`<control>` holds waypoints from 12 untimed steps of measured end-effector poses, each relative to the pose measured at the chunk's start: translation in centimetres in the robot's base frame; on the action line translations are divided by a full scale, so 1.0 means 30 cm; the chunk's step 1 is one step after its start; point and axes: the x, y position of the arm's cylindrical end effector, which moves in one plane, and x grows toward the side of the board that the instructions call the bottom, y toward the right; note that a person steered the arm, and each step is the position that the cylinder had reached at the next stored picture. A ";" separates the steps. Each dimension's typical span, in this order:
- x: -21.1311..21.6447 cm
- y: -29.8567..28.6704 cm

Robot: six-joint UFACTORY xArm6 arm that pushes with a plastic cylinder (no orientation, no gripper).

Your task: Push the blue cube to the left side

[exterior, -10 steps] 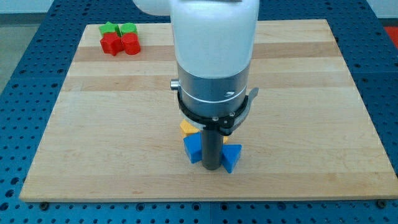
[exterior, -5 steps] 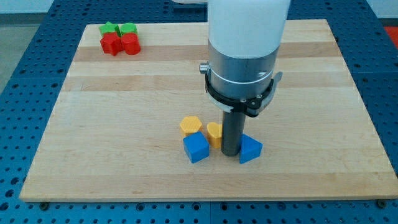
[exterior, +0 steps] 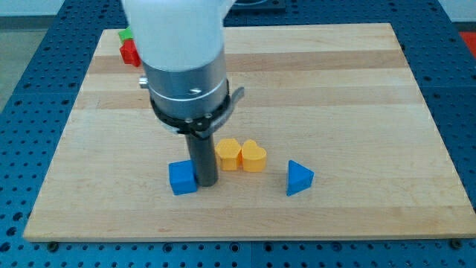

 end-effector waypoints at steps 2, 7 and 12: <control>-0.031 -0.108; -0.017 -0.189; 0.103 -0.213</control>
